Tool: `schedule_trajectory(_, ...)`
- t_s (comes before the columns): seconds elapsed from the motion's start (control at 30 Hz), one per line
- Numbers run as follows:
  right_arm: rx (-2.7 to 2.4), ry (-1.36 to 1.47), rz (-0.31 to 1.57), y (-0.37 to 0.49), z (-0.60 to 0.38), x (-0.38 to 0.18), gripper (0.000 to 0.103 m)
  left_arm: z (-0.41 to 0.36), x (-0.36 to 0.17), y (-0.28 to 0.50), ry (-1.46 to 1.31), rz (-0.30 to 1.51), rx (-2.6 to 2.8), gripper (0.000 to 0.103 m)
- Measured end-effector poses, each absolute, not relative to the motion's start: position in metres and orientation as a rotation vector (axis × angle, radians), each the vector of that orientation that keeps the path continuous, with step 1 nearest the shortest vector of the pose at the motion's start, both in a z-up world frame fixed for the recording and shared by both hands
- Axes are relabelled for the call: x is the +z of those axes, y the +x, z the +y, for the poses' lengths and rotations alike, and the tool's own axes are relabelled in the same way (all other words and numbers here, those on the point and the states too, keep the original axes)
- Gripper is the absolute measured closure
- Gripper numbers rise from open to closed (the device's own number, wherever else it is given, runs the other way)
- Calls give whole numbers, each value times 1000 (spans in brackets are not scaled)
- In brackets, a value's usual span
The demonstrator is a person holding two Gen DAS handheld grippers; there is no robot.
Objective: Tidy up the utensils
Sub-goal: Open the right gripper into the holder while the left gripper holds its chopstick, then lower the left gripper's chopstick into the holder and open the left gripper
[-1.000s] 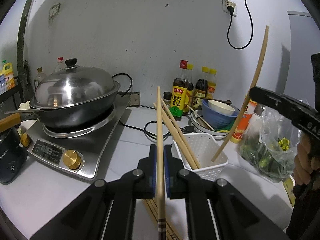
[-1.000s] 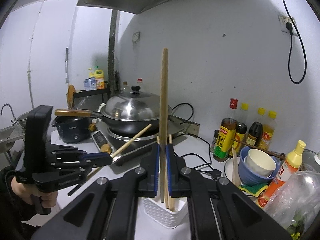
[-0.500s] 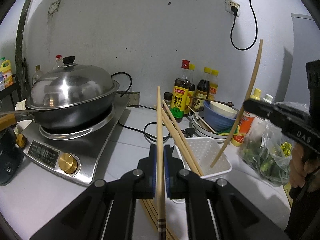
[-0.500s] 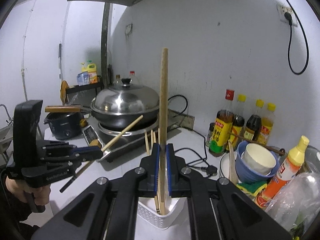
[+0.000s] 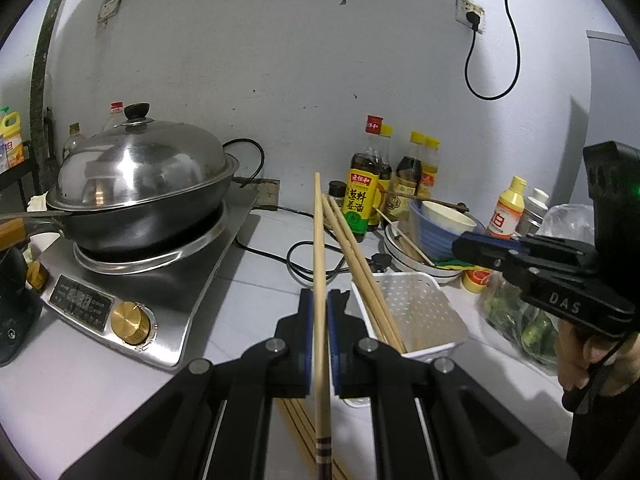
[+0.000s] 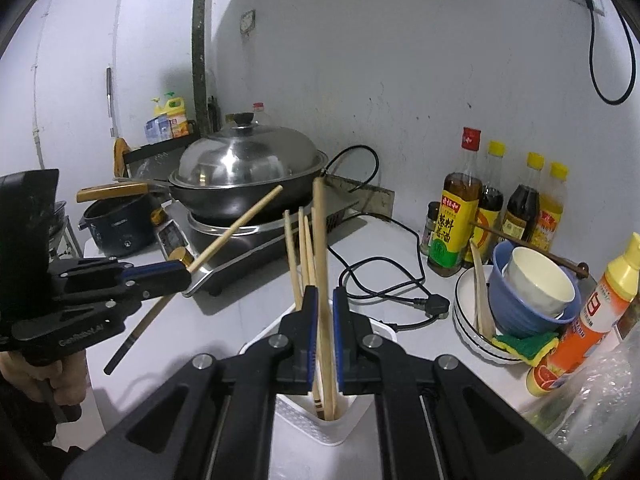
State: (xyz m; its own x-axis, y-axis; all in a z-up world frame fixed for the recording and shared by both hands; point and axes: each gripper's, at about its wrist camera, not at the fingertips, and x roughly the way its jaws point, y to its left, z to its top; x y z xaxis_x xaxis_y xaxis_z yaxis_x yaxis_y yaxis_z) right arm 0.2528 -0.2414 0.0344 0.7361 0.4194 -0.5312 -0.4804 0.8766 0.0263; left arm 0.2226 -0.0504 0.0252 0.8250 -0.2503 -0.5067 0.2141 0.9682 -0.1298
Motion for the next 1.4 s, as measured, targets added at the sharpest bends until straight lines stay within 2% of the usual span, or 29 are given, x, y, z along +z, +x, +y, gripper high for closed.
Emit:
schedule_trajectory(0.07,487,-106,562,255,-243,33,77,-49,24,223,-70,549,-246,97)
schedule_trajectory(0.1,489,-99,564,255,-244,33,74,-49,23,224,-71,551,-246,97)
schedule_trajectory(0.33,487,-92,573,257,-245,29,71,-51,25,225,-74,547,-245,97)
schedule_trajectory(0.4,484,-89,578,257,-247,27,68,-52,27,227,-78,544,-246,97)
schedule_trajectory(0.53,471,-77,583,257,-253,25,49,-58,34,231,-92,534,-264,97)
schedule_trajectory(0.63,459,-68,583,256,-261,23,45,-66,42,234,-100,518,-280,97)
schedule_trajectory(0.77,437,-41,578,256,-275,21,30,-77,52,240,-107,497,-301,97)
schedule_trajectory(1.0,392,24,588,260,-302,13,22,-96,59,258,-169,487,-338,97)
schedule_trajectory(1.17,356,50,580,264,-317,9,10,-111,55,276,-212,483,-327,97)
schedule_trajectory(1.4,376,55,576,266,-329,4,9,-117,41,304,-308,476,-204,97)
